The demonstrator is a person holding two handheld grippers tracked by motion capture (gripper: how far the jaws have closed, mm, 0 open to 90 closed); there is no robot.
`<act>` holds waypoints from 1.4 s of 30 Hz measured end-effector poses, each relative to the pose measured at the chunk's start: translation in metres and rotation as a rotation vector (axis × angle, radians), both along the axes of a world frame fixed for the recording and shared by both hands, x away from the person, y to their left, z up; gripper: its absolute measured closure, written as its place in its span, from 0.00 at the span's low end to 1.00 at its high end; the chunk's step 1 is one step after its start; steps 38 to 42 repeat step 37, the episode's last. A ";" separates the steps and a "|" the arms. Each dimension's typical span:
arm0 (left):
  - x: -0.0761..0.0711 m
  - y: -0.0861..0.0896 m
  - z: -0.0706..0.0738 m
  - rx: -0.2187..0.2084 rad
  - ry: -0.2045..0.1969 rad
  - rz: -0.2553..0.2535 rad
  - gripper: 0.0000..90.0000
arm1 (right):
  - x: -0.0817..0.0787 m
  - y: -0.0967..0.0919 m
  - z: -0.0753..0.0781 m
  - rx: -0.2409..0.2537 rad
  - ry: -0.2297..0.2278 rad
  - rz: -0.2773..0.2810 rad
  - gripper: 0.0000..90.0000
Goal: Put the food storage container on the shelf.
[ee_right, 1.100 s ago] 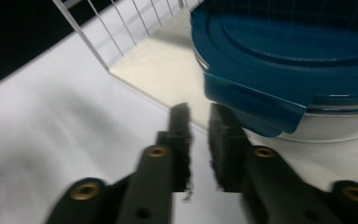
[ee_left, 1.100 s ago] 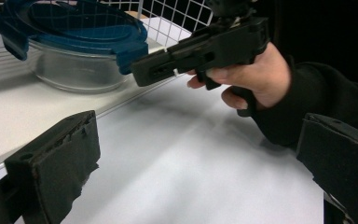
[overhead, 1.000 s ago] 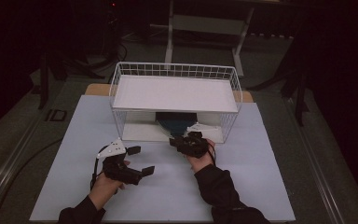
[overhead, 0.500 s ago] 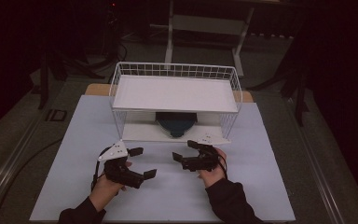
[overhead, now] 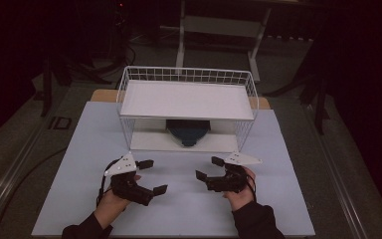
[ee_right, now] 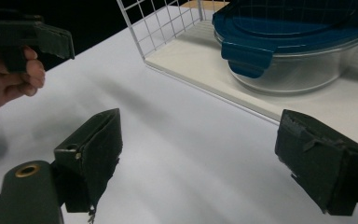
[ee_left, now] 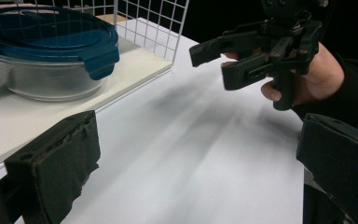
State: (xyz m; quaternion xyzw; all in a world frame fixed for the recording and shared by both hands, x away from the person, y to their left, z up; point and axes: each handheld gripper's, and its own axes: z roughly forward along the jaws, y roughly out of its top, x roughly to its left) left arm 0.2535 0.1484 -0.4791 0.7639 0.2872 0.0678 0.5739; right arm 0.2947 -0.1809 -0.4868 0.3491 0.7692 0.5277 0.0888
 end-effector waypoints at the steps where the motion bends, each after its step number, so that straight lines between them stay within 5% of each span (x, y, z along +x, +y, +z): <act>1: -0.002 0.001 0.000 -0.007 0.001 -0.002 0.00 | -0.002 -0.002 0.000 0.000 0.003 -0.001 0.16; 21: -0.020 0.010 -0.005 0.015 0.009 -0.008 0.00 | -0.040 -0.038 -0.010 -0.048 0.006 -0.011 0.17; 42: -0.019 0.000 -0.016 0.052 0.003 -0.030 0.00 | -0.045 -0.045 -0.020 -0.099 0.001 0.018 0.17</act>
